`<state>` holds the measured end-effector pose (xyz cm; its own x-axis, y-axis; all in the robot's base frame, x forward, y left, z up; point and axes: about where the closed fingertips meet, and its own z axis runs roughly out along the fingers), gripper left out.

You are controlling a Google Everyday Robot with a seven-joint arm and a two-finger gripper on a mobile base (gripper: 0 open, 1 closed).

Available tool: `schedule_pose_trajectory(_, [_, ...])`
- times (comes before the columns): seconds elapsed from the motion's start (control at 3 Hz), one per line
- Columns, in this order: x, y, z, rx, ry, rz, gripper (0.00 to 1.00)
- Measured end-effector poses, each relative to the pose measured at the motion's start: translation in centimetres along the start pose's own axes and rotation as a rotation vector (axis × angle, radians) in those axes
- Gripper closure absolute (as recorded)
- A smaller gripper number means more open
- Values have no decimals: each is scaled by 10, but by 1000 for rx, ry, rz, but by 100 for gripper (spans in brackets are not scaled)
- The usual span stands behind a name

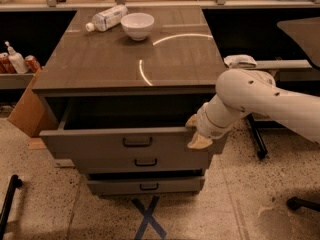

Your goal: Open top drawer

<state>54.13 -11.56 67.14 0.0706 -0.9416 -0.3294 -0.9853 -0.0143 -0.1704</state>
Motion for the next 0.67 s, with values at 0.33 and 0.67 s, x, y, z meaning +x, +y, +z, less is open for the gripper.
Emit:
schedule_pose_trajectory(0.33, [-4,36,-23,6,-32,-12,93])
schedule_pose_trajectory(0.67, [-7,50,-30,5,-47,-16,100])
